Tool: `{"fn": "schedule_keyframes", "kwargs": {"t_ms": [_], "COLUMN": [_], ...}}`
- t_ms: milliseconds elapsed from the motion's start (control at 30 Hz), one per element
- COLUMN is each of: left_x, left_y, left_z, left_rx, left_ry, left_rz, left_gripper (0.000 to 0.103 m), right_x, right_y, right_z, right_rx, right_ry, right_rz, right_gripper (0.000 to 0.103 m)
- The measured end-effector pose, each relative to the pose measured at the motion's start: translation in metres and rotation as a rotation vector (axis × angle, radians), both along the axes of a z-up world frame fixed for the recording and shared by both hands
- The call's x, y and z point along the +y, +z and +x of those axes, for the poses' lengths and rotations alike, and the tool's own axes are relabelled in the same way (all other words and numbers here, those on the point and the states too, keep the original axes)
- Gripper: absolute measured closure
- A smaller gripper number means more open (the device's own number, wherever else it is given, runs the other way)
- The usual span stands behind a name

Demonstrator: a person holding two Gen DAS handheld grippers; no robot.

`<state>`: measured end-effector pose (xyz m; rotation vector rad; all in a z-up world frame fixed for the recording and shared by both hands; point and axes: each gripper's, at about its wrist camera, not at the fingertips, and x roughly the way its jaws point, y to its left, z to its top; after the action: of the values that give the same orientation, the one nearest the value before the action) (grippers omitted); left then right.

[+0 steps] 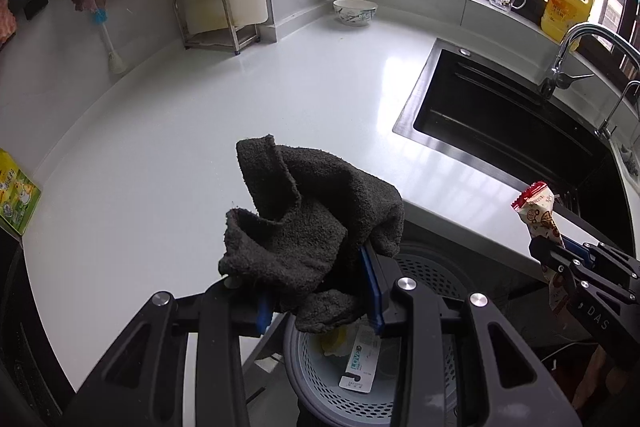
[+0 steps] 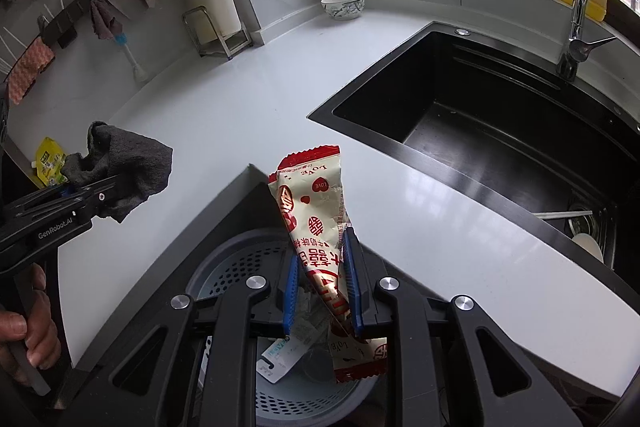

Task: Collect trash
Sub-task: 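Carry the cloth and wrapper over the wastebasket and open both tools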

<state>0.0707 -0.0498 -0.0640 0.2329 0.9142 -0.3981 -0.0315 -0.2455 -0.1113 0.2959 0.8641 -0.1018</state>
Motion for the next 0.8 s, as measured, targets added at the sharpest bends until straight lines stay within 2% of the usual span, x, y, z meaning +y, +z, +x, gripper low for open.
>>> {"fn": "schedule_keyframes", "kwargs": {"t_ms": [333, 533, 667, 800], "left_x": [-0.016, -0.018, -0.016, -0.012], "left_y": [-0.031, -0.056, -0.078, -0.088], "left_z": [-0.043, -0.049, -0.045, -0.046], "left_rx": [0.073, 0.119, 0.183, 0.211], "left_ry": [-0.024, -0.006, 0.011, 0.03], "left_rz": [0.028, 0.053, 0.062, 0.066], "left_gripper": [0.068, 0.067, 0.066, 0.064], "right_x": [0.012, 0.021, 0.026, 0.029], "right_y": [-0.024, -0.048, -0.067, -0.08], "right_z": [-0.024, -0.023, -0.014, -0.006], "right_rx": [0.066, 0.134, 0.192, 0.224], "right_ry": [0.059, 0.119, 0.141, 0.154], "right_rz": [0.005, 0.034, 0.045, 0.083], "right_gripper": [0.083, 0.083, 0.083, 0.081]}}
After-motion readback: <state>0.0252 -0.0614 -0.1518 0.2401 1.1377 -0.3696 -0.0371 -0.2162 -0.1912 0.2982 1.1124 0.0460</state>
